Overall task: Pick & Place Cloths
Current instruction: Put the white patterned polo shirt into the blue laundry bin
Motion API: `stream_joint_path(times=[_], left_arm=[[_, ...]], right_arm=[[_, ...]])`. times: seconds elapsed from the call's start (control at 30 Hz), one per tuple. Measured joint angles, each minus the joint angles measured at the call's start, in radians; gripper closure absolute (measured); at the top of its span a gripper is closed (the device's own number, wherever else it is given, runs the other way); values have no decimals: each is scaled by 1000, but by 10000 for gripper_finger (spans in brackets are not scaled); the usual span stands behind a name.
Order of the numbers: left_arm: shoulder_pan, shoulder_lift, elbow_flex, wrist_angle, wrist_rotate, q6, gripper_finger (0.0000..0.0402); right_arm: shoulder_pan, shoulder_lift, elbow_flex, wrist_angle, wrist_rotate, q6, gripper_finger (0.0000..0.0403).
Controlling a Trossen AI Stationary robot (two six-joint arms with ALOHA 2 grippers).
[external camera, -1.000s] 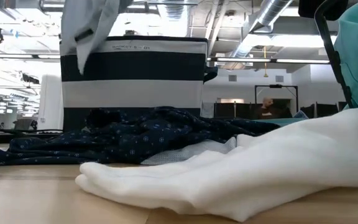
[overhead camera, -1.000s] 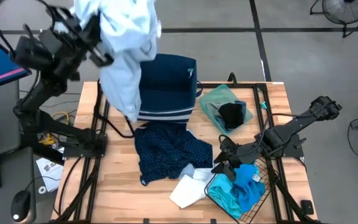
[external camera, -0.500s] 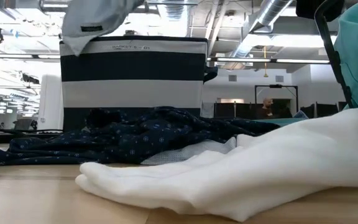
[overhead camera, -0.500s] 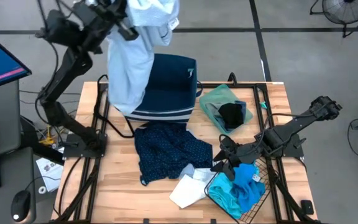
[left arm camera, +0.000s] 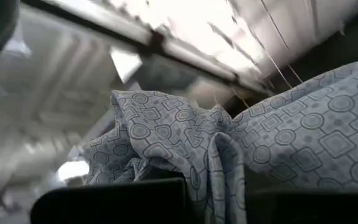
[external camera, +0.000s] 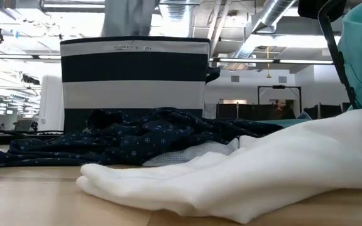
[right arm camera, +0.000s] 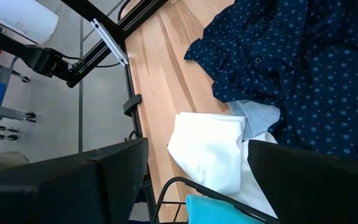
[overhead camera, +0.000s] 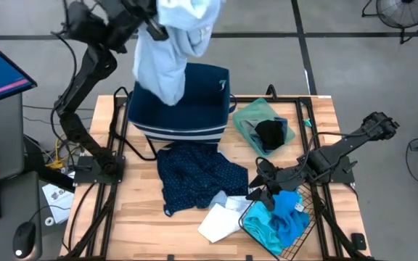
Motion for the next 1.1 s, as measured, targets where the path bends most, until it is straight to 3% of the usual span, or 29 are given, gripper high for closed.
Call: stream_joint_path(times=[0.27, 0.37, 0.57, 0.87, 0.97, 1.1], left_arm=[[-14, -40, -31, -464, -8, -54, 398], [-14, -86, -142, -473, -31, -53, 399], [-14, -235, -457, -470, -184, -68, 399], [-14, -403, -974, -467, -200, -200, 398], [-14, -416, -1076, -473, -223, -212, 398], [-14, -422, -1119, -472, -228, -244, 397]], right_arm=[[3, 0, 0, -2, 51, -1, 133], [2, 0, 0, -4, 60, -6, 133], [2, 0, 0, -3, 62, -26, 133], [1, 0, 0, -8, 82, -27, 133], [0, 0, 0, -8, 82, -27, 133], [0, 0, 0, -7, 82, -27, 133]])
